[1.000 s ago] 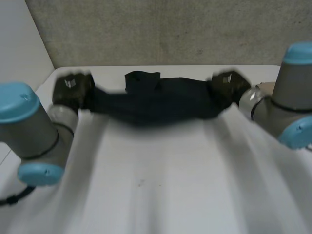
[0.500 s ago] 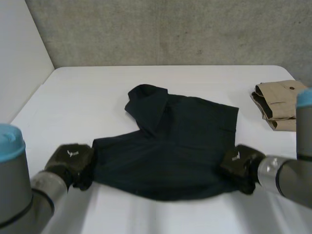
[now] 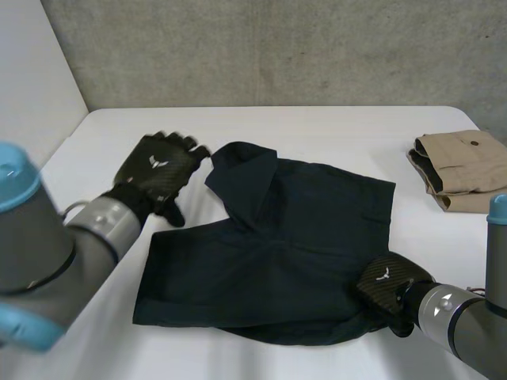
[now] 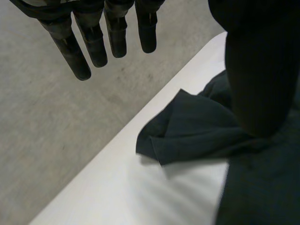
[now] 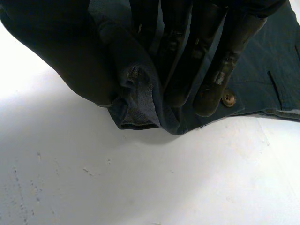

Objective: Fold the laundry.

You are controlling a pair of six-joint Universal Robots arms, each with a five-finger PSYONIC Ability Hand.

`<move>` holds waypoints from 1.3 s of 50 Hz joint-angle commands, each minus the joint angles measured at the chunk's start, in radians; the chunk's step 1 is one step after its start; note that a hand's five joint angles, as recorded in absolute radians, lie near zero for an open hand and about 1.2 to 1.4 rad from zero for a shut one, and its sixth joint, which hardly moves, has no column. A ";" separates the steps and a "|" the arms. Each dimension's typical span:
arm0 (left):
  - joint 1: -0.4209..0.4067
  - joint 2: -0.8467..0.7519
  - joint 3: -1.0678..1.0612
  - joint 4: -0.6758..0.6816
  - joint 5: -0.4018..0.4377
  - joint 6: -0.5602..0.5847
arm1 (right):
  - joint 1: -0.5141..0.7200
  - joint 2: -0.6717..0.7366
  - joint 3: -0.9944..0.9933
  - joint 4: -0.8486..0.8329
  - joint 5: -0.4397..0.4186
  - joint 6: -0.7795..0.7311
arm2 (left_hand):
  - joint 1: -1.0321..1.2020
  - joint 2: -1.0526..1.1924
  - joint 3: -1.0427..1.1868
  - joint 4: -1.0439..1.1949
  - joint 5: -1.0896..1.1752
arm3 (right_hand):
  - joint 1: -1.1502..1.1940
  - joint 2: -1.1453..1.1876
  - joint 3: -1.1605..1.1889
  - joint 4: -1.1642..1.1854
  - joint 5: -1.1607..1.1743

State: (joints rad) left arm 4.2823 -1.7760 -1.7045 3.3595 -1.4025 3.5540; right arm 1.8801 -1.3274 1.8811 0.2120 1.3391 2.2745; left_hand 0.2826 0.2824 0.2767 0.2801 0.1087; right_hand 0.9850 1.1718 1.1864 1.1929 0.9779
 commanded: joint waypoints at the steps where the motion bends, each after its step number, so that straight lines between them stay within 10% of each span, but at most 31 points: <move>1: 0.047 -0.367 0.351 0.006 0.163 0.028 | 0.002 0.002 0.023 -0.045 -0.001 0.049 | 0.131 0.131 0.136 0.133 0.130 | 0.411 0.224 0.210 0.203 0.244; 32: 0.096 -0.809 0.796 -0.025 0.338 0.054 | 0.005 0.004 0.049 -0.120 0.000 0.151 | 0.418 0.418 0.424 0.421 0.417 | 0.411 0.224 0.210 0.203 0.244; 39: 0.091 -0.827 0.821 -0.014 0.338 0.049 | 0.007 0.004 0.050 -0.121 0.000 0.152 | 0.823 0.823 0.829 0.825 0.822 | 0.411 0.224 0.210 0.203 0.244; 43: 0.093 -0.835 0.827 0.008 0.312 0.049 | 0.005 0.004 0.052 -0.121 0.000 0.152 | 1.108 1.108 1.114 1.110 1.107 | 0.411 0.224 0.210 0.203 0.244; 65: 0.031 -0.614 0.534 -0.009 -0.124 0.167 | 0.002 0.002 0.055 -0.132 0.002 0.152 | 1.114 1.114 1.120 1.116 1.113 | 0.411 0.224 0.210 0.203 0.244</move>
State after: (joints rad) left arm 4.3531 -2.4479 -1.0892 3.3764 -1.3592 3.6954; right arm 1.8831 -1.3254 1.9355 0.0791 1.3407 2.4268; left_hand 1.1298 1.1925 1.1877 1.1970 0.9527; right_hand 0.9870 1.1781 1.1908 1.1929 0.9774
